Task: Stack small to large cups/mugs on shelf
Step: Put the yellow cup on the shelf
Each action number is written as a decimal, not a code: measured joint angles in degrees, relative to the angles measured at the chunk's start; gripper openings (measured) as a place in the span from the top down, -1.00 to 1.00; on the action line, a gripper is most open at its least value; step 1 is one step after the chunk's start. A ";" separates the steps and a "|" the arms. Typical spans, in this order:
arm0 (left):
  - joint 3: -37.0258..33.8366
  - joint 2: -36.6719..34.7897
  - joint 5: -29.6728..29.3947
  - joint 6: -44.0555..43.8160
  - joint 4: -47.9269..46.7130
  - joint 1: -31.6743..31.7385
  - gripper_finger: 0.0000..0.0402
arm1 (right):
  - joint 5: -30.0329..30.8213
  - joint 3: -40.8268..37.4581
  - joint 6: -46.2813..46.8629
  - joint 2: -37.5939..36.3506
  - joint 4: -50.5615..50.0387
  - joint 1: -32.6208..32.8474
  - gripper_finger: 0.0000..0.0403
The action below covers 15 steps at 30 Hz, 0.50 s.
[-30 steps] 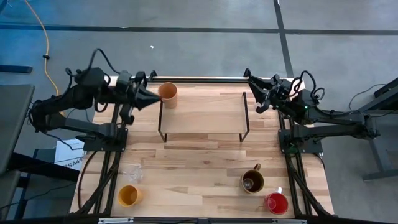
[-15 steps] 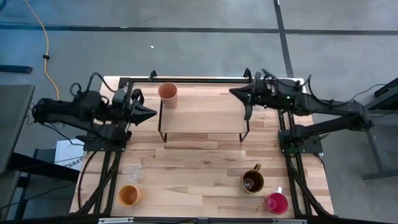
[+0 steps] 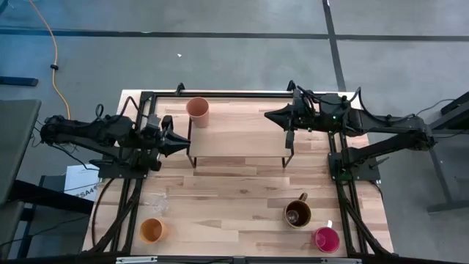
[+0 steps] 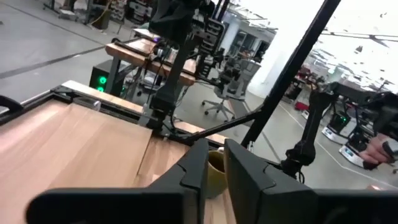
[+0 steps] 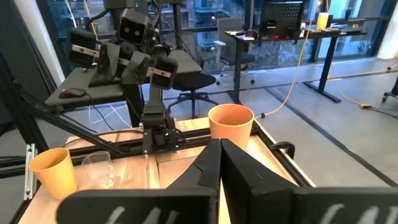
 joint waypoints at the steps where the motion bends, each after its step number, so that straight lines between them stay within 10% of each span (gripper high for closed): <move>1: 0.00 0.00 0.01 0.05 -0.12 0.00 0.73 | 0.00 0.00 -0.03 0.00 0.00 0.00 1.00; 15: -0.02 0.72 9.28 -5.47 14.70 0.00 0.67 | 0.17 0.00 -6.40 0.00 0.11 -0.15 1.00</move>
